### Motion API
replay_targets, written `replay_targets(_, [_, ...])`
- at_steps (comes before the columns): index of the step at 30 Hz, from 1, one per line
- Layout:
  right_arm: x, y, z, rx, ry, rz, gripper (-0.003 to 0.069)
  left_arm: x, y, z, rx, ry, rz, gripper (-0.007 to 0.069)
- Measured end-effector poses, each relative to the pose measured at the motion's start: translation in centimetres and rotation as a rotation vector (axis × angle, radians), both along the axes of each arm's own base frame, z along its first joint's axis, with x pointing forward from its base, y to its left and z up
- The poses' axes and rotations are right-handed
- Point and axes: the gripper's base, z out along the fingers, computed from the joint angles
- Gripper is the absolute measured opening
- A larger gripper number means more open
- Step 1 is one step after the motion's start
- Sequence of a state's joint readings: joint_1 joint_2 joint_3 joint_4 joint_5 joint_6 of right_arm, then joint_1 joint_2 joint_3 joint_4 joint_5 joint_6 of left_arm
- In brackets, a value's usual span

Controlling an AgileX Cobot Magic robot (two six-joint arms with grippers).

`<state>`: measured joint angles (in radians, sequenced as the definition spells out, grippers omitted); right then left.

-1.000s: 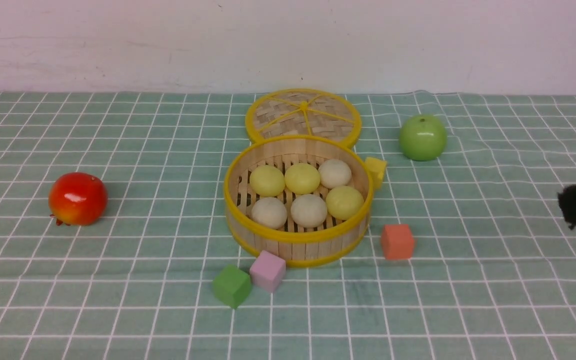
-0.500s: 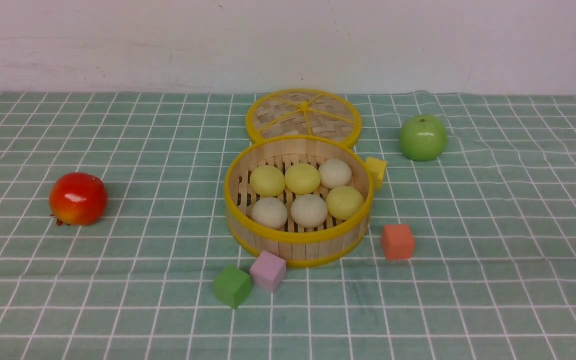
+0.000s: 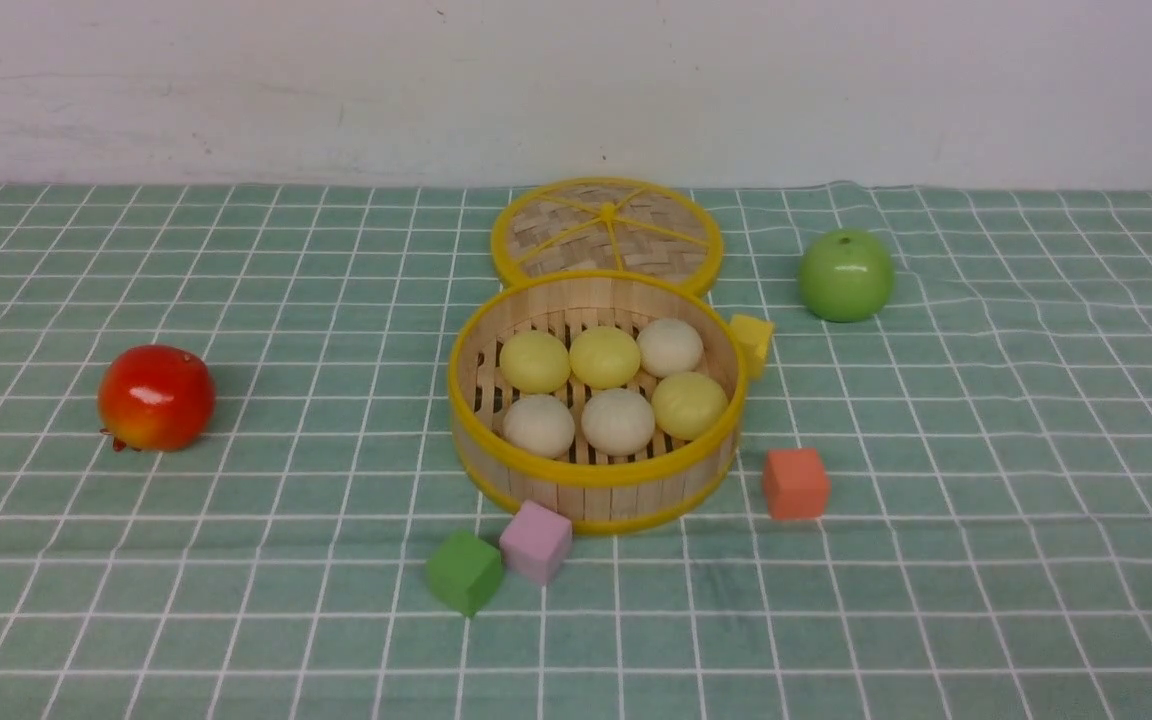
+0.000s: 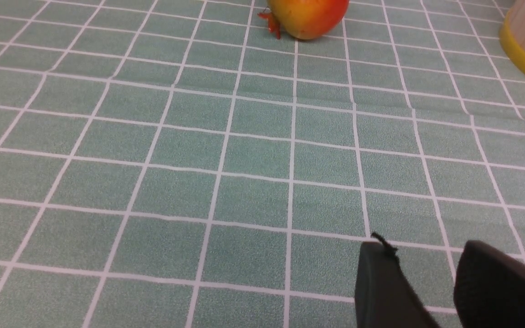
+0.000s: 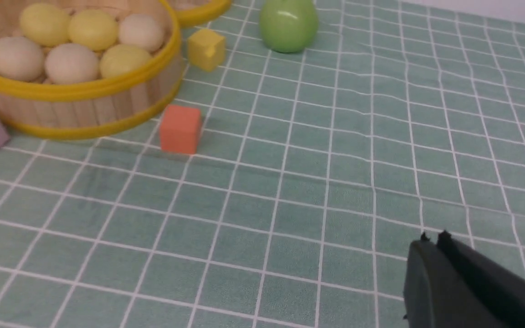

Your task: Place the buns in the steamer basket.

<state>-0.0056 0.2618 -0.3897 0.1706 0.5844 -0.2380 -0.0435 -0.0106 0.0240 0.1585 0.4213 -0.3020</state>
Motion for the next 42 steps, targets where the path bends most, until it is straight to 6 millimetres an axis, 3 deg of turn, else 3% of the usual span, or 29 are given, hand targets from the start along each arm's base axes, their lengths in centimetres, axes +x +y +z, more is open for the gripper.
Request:
replay_targets(3, [-0.4, -0.2, -4.0, 0.002, -0.043, -0.020, 0.0003, 0.0, 0.0, 0.0, 0.000, 0.000, 0.000, 0.0238])
replay_targets(4, [-0.5, -0.2, -4.2, 0.002, -0.051, -0.021, 0.0004, 0.0, 0.0, 0.0, 0.000, 0.000, 0.000, 0.0238])
replay_targets(6, [-0.9, -0.2, -7.6, 0.002, -0.057, -0.028, 0.0008, 0.0, 0.0, 0.0, 0.000, 0.000, 0.000, 0.0238])
replay_targets(9, [-1.1, -0.2, -10.3, 0.003, -0.019, -0.028, 0.0012, 0.0, 0.0, 0.0, 0.000, 0.001, 0.000, 0.0238])
replay_targets(42, [-1.0, -1.1, -10.2, 0.082, -0.057, -0.137, 0.0047, 0.0, 0.0, 0.0, 0.000, 0.000, 0.000, 0.0238])
